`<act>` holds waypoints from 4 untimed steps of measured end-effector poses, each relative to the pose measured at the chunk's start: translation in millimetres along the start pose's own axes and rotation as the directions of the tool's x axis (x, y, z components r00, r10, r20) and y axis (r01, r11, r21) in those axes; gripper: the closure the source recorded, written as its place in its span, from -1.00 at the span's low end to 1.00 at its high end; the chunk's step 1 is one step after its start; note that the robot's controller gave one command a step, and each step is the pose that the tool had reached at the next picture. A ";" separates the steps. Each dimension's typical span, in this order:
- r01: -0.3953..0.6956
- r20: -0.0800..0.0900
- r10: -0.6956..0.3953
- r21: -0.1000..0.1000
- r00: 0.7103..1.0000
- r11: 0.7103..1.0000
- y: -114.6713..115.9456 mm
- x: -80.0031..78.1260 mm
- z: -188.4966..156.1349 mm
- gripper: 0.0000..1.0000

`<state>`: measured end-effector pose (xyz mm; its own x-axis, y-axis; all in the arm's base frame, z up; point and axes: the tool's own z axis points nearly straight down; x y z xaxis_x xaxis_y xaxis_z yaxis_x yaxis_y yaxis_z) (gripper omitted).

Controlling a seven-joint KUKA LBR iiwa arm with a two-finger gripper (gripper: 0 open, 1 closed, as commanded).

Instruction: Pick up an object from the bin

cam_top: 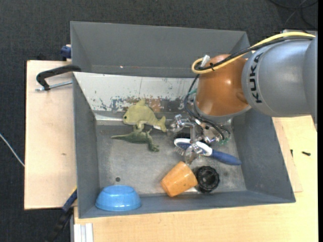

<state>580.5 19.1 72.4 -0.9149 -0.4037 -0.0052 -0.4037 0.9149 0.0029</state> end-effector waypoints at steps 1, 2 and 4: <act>0.002 0.007 -0.002 0.003 1.000 1.000 0.3 -2.1 -2.8 1.00; 0.002 0.003 -0.002 0.003 1.000 1.000 -0.2 -0.4 -0.7 -1.00; -0.253 0.013 0.253 -0.006 0.967 0.967 -46.2 18.8 -2.3 1.00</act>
Offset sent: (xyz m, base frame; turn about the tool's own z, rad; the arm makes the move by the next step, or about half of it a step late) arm 0.0000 0.0000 0.0000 0.0000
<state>582.0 -30.8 74.4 -0.9872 -0.1587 -0.0176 -0.1589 0.9872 0.0105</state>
